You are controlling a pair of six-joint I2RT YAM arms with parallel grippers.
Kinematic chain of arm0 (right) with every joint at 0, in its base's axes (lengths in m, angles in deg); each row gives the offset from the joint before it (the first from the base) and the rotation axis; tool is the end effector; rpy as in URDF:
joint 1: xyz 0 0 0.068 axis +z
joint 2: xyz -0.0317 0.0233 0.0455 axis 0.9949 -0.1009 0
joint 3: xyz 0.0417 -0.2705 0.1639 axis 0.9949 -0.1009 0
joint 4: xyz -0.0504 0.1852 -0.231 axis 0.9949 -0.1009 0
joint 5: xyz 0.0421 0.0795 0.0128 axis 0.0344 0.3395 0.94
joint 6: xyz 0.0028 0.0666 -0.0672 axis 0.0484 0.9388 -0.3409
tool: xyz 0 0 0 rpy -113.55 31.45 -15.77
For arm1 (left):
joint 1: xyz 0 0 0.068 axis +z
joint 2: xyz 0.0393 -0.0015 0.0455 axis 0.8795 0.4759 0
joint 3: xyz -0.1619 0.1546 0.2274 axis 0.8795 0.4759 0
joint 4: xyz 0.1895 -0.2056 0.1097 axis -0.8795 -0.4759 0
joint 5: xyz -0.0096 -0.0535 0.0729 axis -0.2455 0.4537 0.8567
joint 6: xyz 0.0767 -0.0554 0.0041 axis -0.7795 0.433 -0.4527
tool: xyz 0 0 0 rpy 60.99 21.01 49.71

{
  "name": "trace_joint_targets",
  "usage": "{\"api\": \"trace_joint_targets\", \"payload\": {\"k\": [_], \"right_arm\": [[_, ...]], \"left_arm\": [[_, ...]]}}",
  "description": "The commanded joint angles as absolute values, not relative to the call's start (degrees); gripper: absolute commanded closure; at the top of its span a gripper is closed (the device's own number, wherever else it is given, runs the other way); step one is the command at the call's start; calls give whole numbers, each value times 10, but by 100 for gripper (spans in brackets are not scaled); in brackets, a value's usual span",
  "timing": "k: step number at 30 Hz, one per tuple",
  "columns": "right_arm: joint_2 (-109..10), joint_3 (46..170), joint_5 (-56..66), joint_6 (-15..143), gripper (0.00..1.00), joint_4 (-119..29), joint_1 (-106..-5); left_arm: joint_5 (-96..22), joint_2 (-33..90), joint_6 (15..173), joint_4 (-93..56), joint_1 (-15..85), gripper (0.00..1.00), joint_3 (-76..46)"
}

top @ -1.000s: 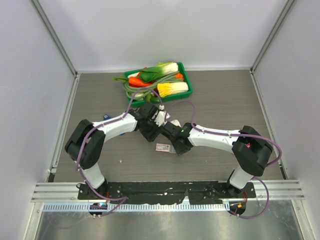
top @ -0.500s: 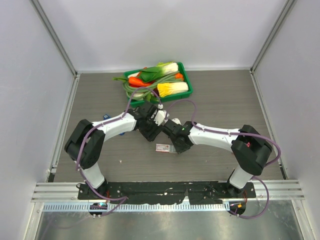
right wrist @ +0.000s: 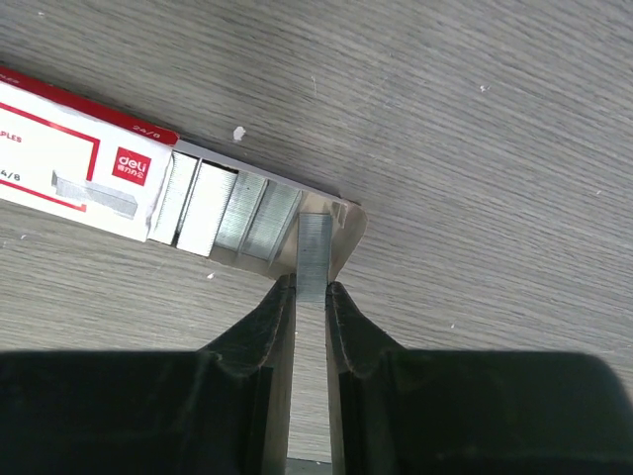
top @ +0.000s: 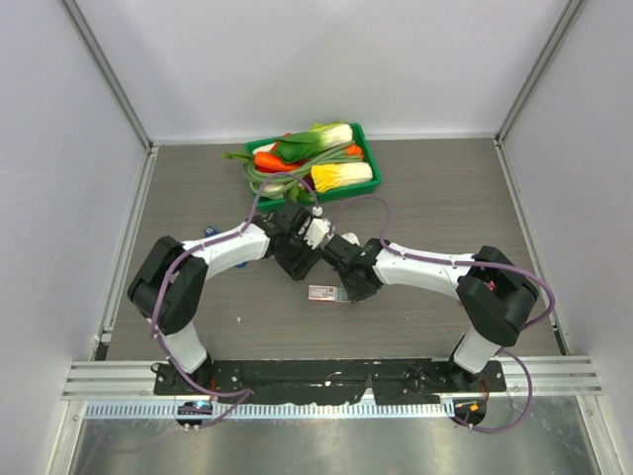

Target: Unload the staples from the stapler

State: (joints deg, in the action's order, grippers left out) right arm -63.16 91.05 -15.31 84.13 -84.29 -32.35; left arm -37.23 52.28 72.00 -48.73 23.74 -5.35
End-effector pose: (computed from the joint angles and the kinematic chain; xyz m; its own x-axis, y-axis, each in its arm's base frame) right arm 0.2310 0.2639 0.1505 -0.8679 -0.3910 -0.3065 -0.3848 0.9193 -0.0832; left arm 0.3103 -0.2573 0.1547 -0.5831 0.6790 -0.4461 0.7751 0.6294 -0.0551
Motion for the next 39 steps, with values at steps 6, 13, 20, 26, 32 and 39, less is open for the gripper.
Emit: {"api": "trace_joint_targets", "payload": {"k": [6, 13, 20, 26, 32, 39], "right_arm": [[-637, 936, -157, 869, 93, -790, -330], [-633, 932, -170, 877, 83, -780, -330], [-619, 925, -178, 884, 64, -767, -330], [-600, 922, -171, 889, 63, -762, -331], [-544, 898, -173, 892, 65, -766, -340], [-491, 853, -174, 886, 73, -772, -360]], "left_arm": [[-401, 505, 706, -477, 229, 40, -47], [-402, 503, 705, -479, 229, 40, -43], [-403, 502, 705, -480, 229, 40, -39], [-403, 503, 706, -483, 229, 40, -42], [-399, 502, 705, -486, 229, 40, -45], [-397, 502, 704, -492, 229, 40, -53]]}}
